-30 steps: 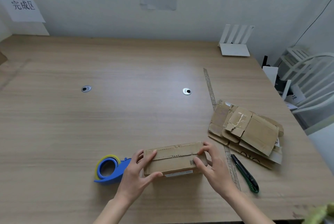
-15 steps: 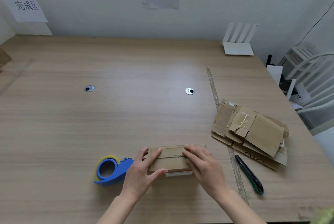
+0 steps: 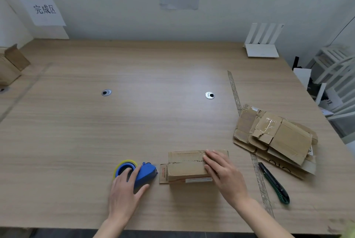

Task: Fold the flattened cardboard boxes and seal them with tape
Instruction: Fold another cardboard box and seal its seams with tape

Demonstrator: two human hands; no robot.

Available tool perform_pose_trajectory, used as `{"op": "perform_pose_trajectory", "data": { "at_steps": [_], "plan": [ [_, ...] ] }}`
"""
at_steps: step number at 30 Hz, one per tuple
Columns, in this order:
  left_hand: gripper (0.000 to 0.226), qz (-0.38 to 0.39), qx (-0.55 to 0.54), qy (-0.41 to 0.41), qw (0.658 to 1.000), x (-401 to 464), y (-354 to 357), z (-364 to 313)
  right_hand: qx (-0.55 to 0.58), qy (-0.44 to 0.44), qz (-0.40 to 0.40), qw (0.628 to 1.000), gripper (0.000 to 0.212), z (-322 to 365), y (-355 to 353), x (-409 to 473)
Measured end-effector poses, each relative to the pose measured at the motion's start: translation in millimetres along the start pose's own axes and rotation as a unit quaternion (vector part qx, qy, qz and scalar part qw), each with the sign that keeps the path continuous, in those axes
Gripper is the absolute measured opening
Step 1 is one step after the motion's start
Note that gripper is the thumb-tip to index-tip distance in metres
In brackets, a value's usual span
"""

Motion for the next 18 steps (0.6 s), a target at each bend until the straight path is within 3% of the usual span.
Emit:
{"op": "perform_pose_trajectory", "data": {
  "at_steps": [3,6,8,12,15,18],
  "plan": [
    [0.079,0.03,0.045,0.009,0.998,7,2,8,-0.045,-0.031,-0.018,0.998,0.038,5,0,3],
    [0.063,0.035,0.041,0.019,0.998,15,-5,6,-0.005,-0.033,-0.003,0.999,0.036,4,2,8],
    [0.053,0.016,-0.006,-0.007,1.0,19,-21,0,0.031,-0.007,0.015,0.999,0.026,3,-1,9],
    [0.046,0.008,-0.122,-0.063,0.991,26,-70,-28,0.061,0.049,0.086,0.993,0.045,12,-22,15],
    [0.041,0.02,-0.163,-0.016,0.986,39,-104,-62,0.069,0.087,0.155,0.982,0.056,19,-39,22],
    [0.042,0.045,-0.17,0.048,0.983,52,-126,-107,0.108,0.111,0.198,0.968,0.046,22,-55,27]
  ]
}}
Point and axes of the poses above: each hand's wrist, its own x-axis towards the middle knuckle, its own y-axis out of the palm, z = x × y, the point moved 1 cm from there along x, towards the middle knuckle, and after that the axes turned 12 degrees about -x, right-handed, at the moved point
